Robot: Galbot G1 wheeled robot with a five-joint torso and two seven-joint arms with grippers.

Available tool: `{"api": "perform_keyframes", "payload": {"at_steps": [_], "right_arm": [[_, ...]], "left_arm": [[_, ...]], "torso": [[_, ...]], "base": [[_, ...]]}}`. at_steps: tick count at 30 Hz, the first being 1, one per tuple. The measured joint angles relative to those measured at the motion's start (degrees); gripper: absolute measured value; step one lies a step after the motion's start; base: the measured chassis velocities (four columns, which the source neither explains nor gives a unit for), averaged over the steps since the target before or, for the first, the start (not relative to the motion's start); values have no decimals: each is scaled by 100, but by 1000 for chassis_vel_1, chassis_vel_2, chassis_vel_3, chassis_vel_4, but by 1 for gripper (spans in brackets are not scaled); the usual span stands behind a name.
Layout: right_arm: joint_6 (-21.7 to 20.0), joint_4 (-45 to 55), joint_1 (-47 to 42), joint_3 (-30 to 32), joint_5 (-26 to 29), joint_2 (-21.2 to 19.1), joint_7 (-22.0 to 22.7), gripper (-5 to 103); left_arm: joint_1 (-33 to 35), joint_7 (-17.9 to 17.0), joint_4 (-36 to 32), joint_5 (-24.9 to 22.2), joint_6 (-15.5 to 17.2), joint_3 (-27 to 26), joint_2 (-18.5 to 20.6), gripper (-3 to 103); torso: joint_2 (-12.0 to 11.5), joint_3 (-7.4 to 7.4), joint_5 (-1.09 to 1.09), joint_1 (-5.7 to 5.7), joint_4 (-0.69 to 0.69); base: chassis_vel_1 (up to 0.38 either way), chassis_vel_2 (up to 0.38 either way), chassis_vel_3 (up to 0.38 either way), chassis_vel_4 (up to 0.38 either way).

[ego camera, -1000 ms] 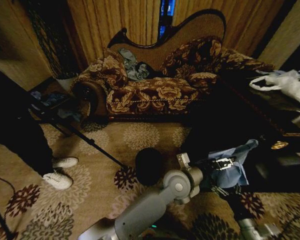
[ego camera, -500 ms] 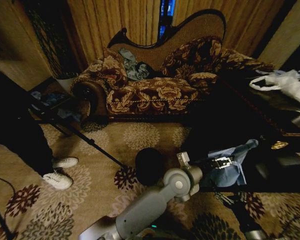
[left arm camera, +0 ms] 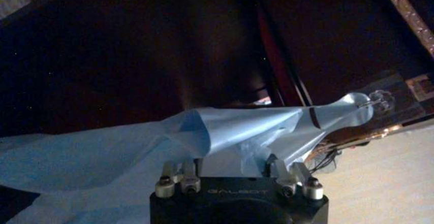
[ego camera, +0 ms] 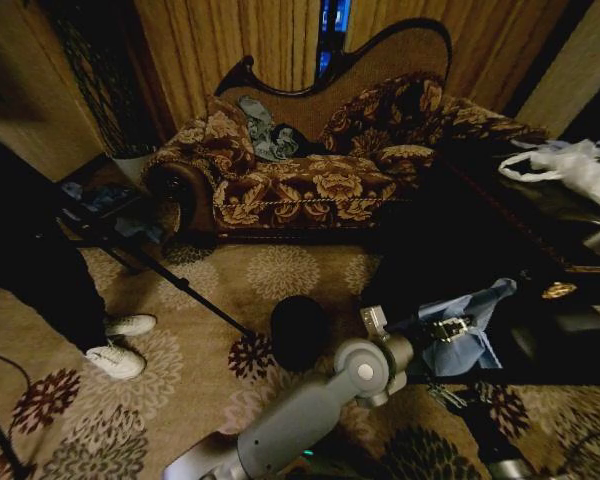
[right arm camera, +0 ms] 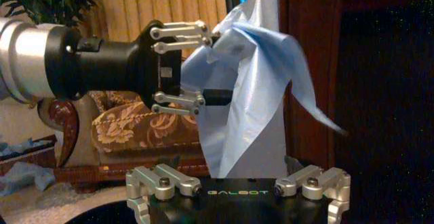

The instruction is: Place a garbage bag over the trash bin.

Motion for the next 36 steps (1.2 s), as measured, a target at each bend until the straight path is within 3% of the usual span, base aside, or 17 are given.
{"api": "perform_keyframes", "payload": {"at_steps": [3,5,20,36], "right_arm": [[1,-13,6,2,-7,-1,0,100],[1,-19,8,4,-8,-5,0,100],[-6,-76,80,8,-96,-13,29,100],[-54,-181,141,61,-111,-96,144,100]], "left_arm": [[-21,8,4,1,-5,-1,-16,45],[-25,9,3,0,-7,-1,-17,45],[80,20,-205,31,-33,-60,95,2],[498,97,-622,360,-47,-485,686,0]], "torso": [[0,0,0,0,0],[0,0,0,0,0],[0,0,0,0,0],[0,0,-1,0,0]], "base": [[0,0,0,0],[0,0,0,0],[0,0,0,0],[0,0,0,0]]}}
